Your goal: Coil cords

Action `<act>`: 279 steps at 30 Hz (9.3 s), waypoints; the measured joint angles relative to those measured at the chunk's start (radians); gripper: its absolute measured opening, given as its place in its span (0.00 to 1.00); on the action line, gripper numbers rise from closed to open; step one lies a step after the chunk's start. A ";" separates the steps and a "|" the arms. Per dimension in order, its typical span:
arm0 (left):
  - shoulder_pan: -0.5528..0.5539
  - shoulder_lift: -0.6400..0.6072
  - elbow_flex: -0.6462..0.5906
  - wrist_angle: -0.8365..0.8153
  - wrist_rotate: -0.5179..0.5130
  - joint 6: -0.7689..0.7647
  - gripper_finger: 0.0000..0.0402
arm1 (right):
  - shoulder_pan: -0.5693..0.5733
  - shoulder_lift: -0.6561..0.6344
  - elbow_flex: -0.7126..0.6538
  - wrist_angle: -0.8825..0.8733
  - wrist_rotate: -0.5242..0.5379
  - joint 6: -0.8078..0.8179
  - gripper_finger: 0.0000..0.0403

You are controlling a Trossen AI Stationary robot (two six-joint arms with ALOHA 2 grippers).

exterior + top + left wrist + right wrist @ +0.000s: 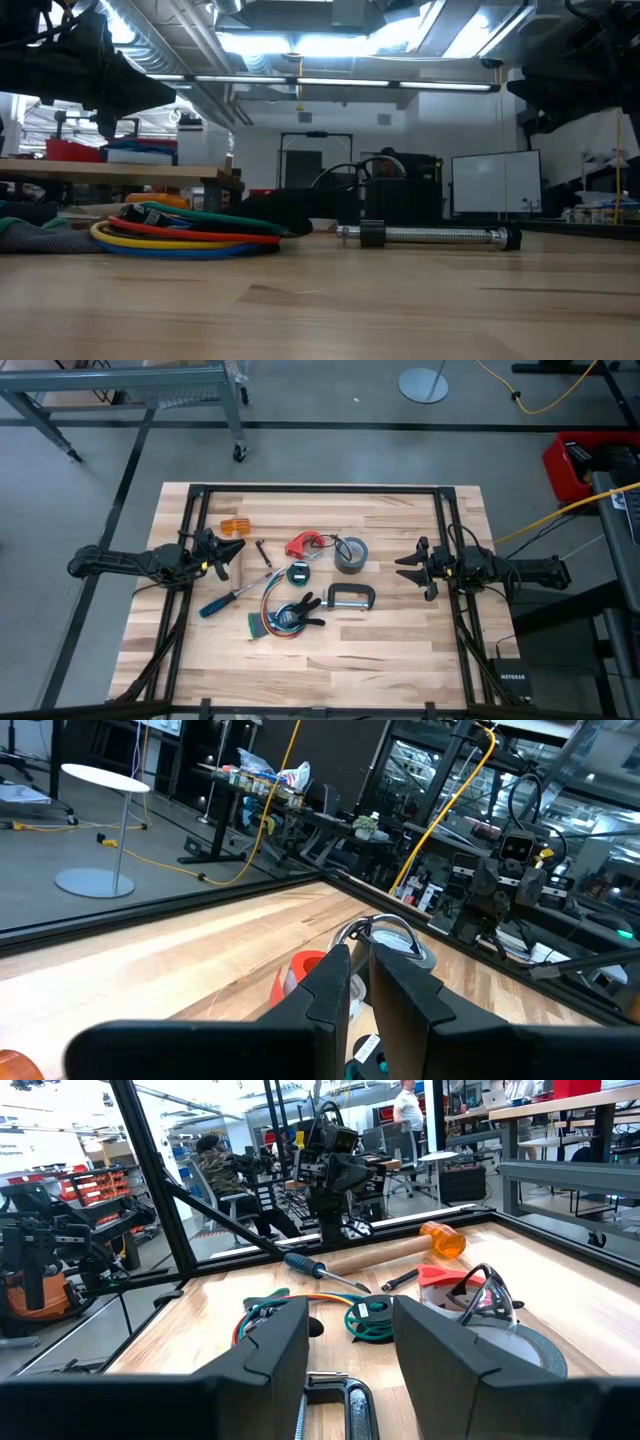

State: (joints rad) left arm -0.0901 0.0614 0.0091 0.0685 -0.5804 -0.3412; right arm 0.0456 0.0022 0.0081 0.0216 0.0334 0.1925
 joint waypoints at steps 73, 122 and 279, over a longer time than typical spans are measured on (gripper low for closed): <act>0.077 1.074 0.257 0.392 0.128 -0.499 0.36 | 0.000 0.032 0.000 0.111 0.158 0.270 0.37; 0.102 1.442 0.401 0.398 0.353 -0.744 0.34 | 0.000 0.141 0.000 0.142 0.158 0.331 0.37; 0.138 1.539 0.689 0.849 0.652 -0.256 0.00 | 0.001 0.504 0.004 0.533 0.026 0.354 0.37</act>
State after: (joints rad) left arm 0.0475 1.6005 0.6979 0.9171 0.0718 -0.5972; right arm 0.0463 0.5064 0.0122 0.5541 0.0597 0.5467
